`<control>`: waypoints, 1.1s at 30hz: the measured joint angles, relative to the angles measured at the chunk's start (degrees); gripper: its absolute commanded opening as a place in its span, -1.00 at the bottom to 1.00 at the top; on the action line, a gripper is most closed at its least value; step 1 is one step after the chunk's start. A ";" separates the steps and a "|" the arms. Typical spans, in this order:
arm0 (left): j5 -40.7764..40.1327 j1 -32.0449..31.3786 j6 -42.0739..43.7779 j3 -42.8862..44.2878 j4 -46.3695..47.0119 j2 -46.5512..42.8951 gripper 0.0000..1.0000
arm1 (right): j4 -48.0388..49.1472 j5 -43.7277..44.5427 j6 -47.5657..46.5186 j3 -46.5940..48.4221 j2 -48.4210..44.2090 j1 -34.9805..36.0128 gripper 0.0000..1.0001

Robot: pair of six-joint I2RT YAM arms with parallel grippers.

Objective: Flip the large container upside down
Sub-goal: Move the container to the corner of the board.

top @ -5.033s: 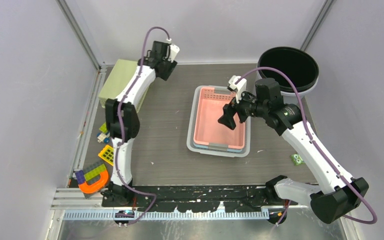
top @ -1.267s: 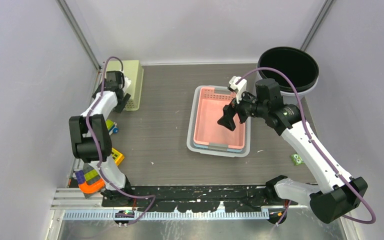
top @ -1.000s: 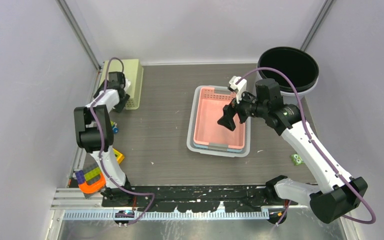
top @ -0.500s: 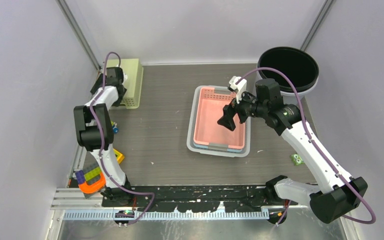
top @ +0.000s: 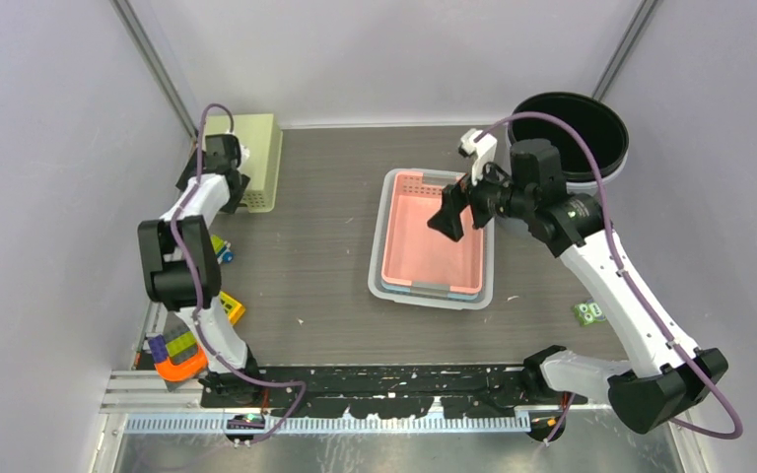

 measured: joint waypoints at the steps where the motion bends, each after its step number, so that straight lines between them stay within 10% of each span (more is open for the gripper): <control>1: 0.74 0.00 -0.55 -1.31 -0.90 -2.05 1.00 | -1.05 0.70 1.70 2.47 0.57 0.00 1.00; 15: 16.20 -2.25 -7.26 -10.16 -9.94 -30.25 0.99 | -11.04 1.03 35.52 30.05 5.86 0.00 1.00; 33: 16.63 -8.79 -11.37 -12.87 -10.23 -30.69 0.99 | -14.45 3.67 49.64 41.31 8.04 0.00 1.00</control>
